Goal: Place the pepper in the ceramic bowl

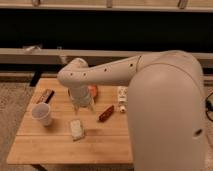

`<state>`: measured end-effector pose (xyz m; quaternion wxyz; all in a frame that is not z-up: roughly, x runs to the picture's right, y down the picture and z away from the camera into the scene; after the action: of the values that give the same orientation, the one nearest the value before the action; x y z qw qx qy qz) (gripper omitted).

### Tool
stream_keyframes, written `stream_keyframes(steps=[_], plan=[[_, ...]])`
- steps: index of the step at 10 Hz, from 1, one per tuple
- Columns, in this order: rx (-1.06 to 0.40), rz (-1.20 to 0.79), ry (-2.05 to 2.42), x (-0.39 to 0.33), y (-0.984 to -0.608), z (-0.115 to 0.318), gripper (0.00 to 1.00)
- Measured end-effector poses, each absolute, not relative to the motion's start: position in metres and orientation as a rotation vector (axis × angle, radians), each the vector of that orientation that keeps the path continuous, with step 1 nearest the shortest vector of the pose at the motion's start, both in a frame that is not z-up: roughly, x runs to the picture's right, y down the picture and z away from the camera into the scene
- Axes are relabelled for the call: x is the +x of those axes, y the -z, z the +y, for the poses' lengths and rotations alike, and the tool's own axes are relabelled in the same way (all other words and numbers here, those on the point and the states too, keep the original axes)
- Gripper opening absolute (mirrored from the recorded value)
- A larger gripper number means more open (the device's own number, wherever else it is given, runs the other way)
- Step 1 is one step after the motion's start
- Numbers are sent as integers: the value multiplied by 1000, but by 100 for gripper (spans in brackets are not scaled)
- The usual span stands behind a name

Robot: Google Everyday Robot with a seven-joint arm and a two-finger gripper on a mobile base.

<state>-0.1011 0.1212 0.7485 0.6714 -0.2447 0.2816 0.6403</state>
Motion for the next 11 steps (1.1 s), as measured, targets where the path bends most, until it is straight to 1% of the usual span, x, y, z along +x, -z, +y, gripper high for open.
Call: stream_keyframes(steps=[1, 2, 7, 11], plan=[[-542, 664, -1478, -91, -768, 120, 65], [-533, 681, -1501, -80, -778, 117, 65], [-538, 777, -1631, -24, -809, 125, 65], [-549, 795, -1688, -7, -835, 134, 65]])
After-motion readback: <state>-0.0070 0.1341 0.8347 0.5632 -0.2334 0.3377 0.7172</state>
